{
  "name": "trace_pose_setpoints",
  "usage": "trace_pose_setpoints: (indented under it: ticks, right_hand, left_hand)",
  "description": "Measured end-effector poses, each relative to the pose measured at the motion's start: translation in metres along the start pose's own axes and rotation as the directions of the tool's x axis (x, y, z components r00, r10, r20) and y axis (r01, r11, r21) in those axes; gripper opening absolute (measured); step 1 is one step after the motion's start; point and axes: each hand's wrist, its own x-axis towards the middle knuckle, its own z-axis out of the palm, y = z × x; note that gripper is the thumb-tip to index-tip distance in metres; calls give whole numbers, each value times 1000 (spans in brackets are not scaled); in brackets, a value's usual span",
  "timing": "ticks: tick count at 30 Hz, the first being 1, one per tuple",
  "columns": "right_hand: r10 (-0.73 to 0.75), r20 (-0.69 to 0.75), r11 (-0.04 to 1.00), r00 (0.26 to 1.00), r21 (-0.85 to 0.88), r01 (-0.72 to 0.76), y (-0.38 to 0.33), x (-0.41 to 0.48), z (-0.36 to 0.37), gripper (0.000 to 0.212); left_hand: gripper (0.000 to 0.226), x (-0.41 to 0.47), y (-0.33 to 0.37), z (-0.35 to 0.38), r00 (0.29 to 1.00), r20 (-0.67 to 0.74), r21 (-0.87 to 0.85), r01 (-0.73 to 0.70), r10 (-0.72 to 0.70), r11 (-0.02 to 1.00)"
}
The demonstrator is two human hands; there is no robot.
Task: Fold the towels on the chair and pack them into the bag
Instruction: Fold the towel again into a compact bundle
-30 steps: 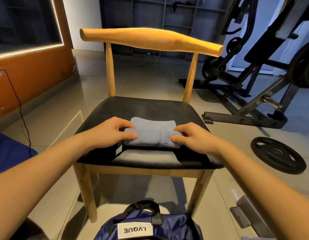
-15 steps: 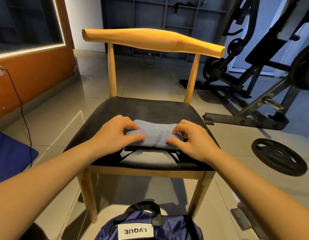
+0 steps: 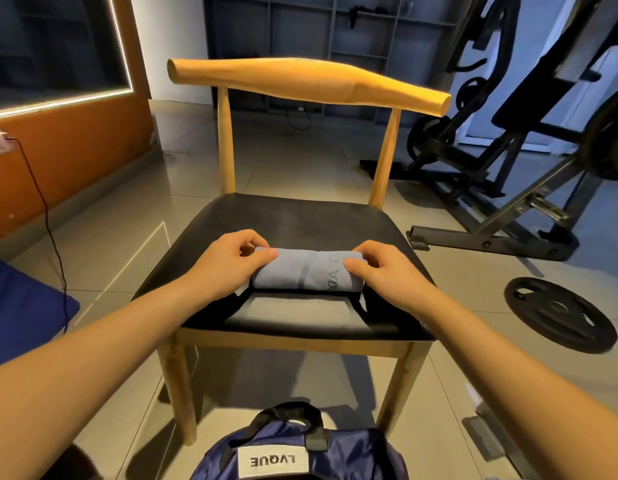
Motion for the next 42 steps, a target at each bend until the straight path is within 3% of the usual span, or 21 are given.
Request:
trace_pose_setpoints:
  ticks: [3,5,7,11,19,23,30,38,42]
  right_hand:
    - [-148,-259,984,954,-134,117,2,3,12,14]
    - [-269,-285,949,920,-244,202,2,1,17,8]
    - [-307,-244,928,920,-291,233,5,-1,13,16]
    - [-292,-12,905,956,-326,273,14,-7,4,45]
    - [-151,118,984,981,-78,161,2,-2,-17,12]
    - [-72,55,997,996,-31,74,-5,-1,-8,15]
    - [-84,-116,977,990,-204,59,-3,9,18,20]
    - [-77,-15,991,997,-113,75,1,7,12,18]
    - [-94,39,994,995,-46,95,2,2,4,11]
  left_hand:
    - [5,3,0,7,988,-131,35,-76,80,997]
    - [8,2,0,9,974,-154,120,-150,167,981]
    - [17,0,-1,3,973,-81,163,-203,218,966]
    - [52,-1,-6,-13,966,206,187,-198,158,962]
    - [26,5,-1,-29,956,291,50,-58,41,997]
    - [14,8,0,-20,972,231,-52,58,-44,997]
    - [22,20,11,-22,943,288,68,153,-166,986]
    - [26,18,22,-32,869,438,150,183,-231,972]
    - [29,7,30,-30,872,449,176,127,-194,976]
